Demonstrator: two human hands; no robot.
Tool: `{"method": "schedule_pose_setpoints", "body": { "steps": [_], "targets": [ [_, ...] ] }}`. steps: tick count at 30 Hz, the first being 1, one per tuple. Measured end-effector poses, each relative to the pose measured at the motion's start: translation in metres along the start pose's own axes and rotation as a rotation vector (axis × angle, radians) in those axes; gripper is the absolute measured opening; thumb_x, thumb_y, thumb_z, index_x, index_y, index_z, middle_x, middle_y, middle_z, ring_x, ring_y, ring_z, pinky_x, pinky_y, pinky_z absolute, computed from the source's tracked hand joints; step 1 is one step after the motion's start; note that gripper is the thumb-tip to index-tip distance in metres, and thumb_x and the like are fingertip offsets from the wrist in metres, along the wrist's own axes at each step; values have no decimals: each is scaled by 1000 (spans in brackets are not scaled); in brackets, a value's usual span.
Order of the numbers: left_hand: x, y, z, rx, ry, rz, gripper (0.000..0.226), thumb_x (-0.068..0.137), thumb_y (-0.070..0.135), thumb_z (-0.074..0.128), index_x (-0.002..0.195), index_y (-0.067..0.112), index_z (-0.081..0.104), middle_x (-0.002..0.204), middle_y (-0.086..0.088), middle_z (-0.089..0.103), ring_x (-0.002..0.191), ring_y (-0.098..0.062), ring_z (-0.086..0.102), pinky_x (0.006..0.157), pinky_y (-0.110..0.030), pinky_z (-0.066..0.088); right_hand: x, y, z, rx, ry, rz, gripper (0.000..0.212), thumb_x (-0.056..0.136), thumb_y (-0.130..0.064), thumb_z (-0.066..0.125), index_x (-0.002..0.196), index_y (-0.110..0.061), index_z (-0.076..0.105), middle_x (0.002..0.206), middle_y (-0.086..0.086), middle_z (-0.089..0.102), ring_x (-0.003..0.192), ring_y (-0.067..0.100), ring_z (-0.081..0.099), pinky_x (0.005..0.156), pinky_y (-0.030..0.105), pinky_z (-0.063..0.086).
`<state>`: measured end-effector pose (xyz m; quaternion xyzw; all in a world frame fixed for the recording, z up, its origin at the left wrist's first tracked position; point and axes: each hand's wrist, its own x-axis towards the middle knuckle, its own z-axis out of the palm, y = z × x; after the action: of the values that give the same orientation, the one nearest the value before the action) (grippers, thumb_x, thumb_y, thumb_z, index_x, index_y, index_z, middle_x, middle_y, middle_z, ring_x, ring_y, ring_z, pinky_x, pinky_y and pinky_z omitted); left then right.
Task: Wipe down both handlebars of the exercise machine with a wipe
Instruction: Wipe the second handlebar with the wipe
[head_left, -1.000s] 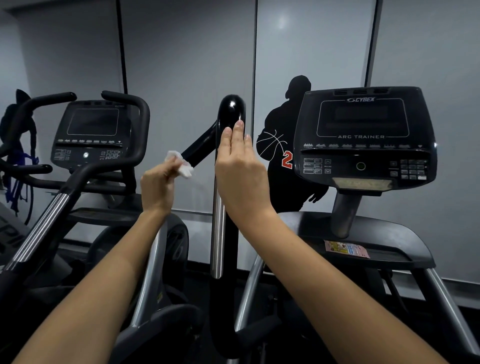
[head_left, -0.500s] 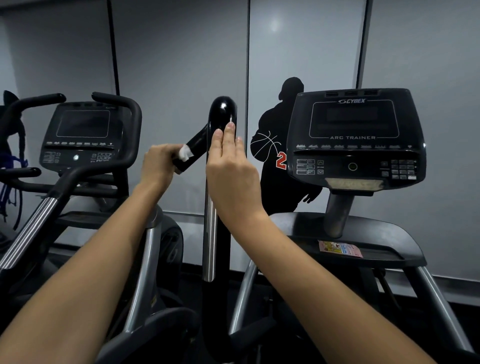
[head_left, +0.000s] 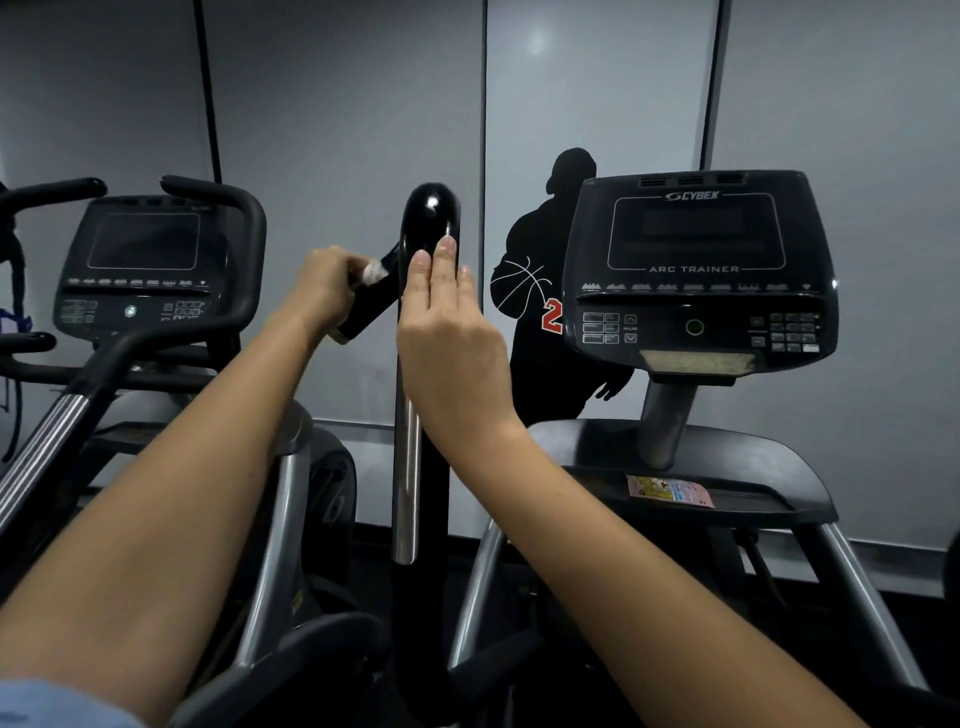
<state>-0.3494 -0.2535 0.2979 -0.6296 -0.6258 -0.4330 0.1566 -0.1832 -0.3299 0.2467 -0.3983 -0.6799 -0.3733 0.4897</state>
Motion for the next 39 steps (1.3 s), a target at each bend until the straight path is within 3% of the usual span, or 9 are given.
{"method": "schedule_pose_setpoints", "body": {
  "steps": [4,8,11,14,19,24,31,36,39],
  "targets": [
    [-28,-34,-8,-40,-24,-69,21,83,-10,55,86,2,73,80,-18,68,74,-22,60,72,-40,52,-1,0,0,-4,2,8,52,79,2,25,111,2,66,113,25,65,93,33,69,61,29,60],
    [-33,-19,-10,-15,107,-86,27,85,-7,50,83,8,72,75,-8,62,70,-22,55,63,-30,42,-1,-1,-1,-17,3,2,52,79,2,25,112,0,66,113,23,65,94,31,69,64,27,60],
    [-27,23,-3,-86,366,132,16,83,5,52,70,11,59,63,-4,55,61,-22,48,56,-29,33,-1,0,0,-25,-1,-8,52,81,0,25,113,0,65,115,23,64,95,31,69,65,26,60],
    [-19,47,13,38,341,246,23,91,19,51,84,-2,58,67,-21,59,59,-38,54,58,-40,45,-1,0,2,-30,-1,-5,51,80,-1,26,114,-1,65,116,22,64,96,29,68,65,26,59],
    [-34,16,34,256,347,452,28,76,-11,68,103,-10,60,81,-26,68,51,-38,63,42,-44,54,-2,0,3,-34,3,-16,51,82,-4,27,115,-5,65,117,19,64,98,27,68,67,24,59],
    [-52,-33,27,537,204,526,63,57,-25,70,117,-8,60,119,-24,63,98,-40,66,53,-48,58,-1,-1,1,-14,7,0,52,80,-6,26,112,-3,67,115,20,65,96,28,69,69,25,59],
    [-66,-49,7,444,263,416,55,63,-25,62,114,-5,64,119,-24,62,93,-44,67,70,-55,56,-2,-1,-1,-21,15,-16,52,80,-3,25,112,-1,66,114,23,64,95,30,69,71,27,59],
    [-39,-18,13,415,186,438,59,79,-12,62,134,5,49,141,-12,47,116,-33,58,90,-44,51,-1,0,0,-3,9,-14,52,81,-5,24,113,-1,66,115,23,64,96,30,69,72,27,59],
    [-46,-26,21,447,150,423,64,76,-16,62,135,4,48,141,-15,47,123,-33,53,87,-47,53,-2,1,-1,-11,19,-23,53,81,-6,24,113,-3,66,116,22,64,96,28,69,72,26,59]
  ]
}}
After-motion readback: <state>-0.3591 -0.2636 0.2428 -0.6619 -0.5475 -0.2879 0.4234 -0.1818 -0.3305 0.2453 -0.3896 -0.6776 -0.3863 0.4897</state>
